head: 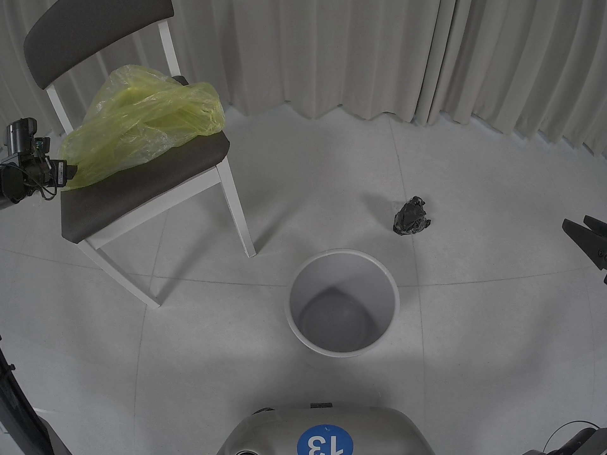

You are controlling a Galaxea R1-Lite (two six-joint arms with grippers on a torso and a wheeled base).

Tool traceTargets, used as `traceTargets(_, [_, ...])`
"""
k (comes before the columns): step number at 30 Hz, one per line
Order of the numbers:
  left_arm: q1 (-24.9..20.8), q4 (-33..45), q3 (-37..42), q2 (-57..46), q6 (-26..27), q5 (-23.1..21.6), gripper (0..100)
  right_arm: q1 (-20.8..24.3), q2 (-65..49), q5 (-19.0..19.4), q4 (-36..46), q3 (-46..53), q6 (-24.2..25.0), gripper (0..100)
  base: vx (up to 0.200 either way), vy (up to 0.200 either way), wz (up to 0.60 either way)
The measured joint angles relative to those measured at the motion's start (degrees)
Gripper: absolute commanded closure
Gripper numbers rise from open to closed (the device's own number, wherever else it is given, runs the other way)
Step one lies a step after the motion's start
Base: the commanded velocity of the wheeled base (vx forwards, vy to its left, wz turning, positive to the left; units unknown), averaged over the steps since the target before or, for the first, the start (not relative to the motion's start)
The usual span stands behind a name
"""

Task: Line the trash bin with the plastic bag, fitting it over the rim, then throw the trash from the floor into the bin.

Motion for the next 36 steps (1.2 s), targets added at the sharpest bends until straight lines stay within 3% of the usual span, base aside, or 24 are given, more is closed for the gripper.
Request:
traceTargets(21, [-0.13, 0.20, 0.61, -0.88, -0.62, 0.07, 100, 0.00, -0.13, 0.00, 0.00, -0.18, 0.02, 0, 0.000, 0.000, 0.00])
traceTargets(36, [-0.56, 2.33, 0.06, -7.14, -4.38, -0.65, 100, 1.29, -0.41, 0.00, 0.00, -0.30, 0.02, 0, 0.000, 0.000, 0.00])
